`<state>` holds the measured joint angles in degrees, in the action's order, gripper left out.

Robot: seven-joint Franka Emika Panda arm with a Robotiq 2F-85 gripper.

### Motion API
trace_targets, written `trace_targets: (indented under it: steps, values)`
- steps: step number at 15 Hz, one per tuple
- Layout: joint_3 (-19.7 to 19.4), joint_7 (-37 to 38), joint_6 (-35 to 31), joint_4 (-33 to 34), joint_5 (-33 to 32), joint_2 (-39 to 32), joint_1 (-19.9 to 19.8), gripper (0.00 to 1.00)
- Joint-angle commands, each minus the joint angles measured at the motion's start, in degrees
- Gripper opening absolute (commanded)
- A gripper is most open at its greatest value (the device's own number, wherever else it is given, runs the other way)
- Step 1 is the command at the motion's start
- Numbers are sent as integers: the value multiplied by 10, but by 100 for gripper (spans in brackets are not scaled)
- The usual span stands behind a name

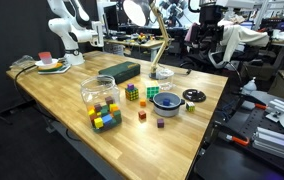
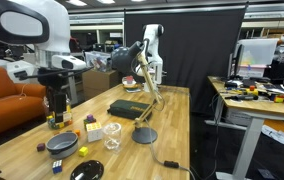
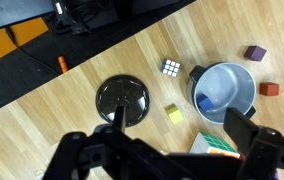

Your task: Take the kid and cover the pot

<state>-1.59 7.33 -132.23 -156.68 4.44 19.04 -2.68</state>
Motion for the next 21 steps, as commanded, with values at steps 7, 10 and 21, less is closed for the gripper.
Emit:
trace_targets:
  steps: [7,10,21]
  values:
    - [-2,-6,-26,20,-14,-119,-4,100]
    - [-11,0,-50,50,-25,-190,-13,100]
    - [-23,-15,-65,77,-10,-244,-12,100]
